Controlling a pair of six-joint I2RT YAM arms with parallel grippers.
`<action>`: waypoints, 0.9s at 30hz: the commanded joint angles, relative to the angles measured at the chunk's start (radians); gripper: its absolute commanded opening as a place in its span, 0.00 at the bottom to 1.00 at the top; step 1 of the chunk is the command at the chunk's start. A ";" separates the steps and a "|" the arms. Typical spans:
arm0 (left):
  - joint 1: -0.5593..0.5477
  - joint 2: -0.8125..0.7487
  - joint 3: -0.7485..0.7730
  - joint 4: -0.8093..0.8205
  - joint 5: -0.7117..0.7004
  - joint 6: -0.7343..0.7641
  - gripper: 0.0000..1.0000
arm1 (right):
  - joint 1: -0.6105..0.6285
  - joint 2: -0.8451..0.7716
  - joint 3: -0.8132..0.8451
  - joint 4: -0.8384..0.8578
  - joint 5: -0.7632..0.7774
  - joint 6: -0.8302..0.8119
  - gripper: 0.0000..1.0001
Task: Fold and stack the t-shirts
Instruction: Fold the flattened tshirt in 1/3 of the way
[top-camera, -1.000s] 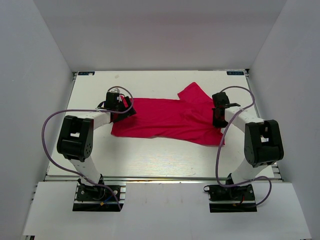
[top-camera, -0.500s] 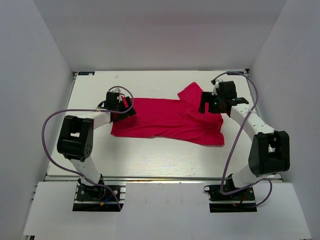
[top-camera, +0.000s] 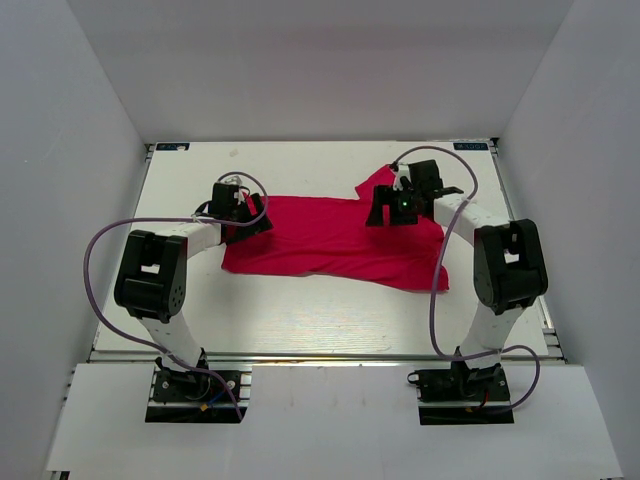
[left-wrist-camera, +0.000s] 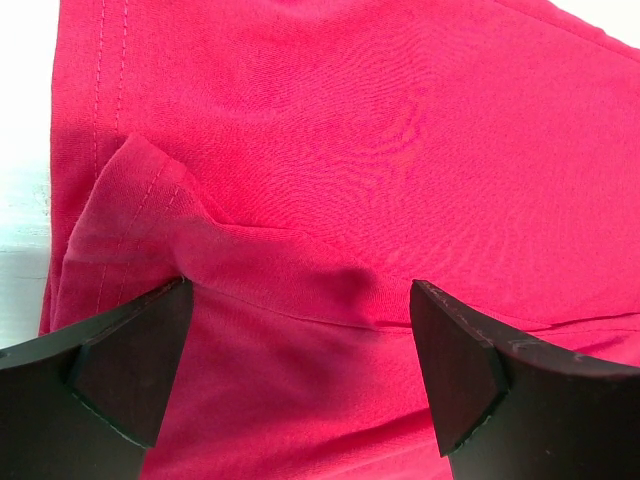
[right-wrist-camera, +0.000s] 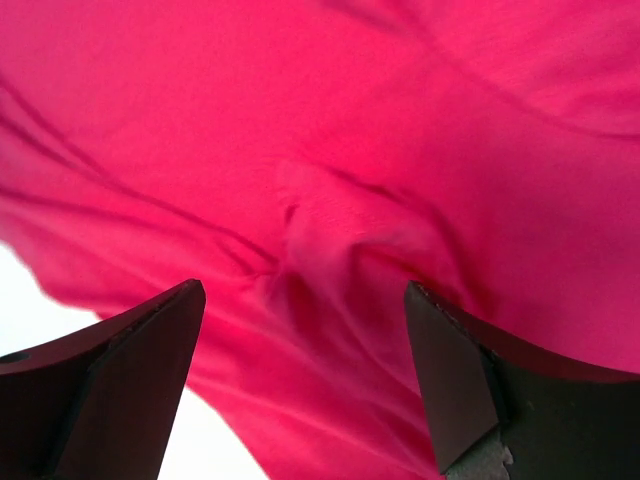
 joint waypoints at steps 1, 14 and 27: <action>-0.002 0.029 -0.001 -0.071 0.004 0.010 1.00 | -0.008 -0.020 0.065 0.007 0.092 -0.030 0.86; -0.002 0.039 -0.001 -0.082 -0.007 0.019 1.00 | -0.010 0.049 0.106 -0.057 0.158 -0.074 0.73; -0.002 0.039 0.008 -0.091 -0.016 0.019 1.00 | -0.013 0.088 0.097 -0.087 0.198 -0.063 0.06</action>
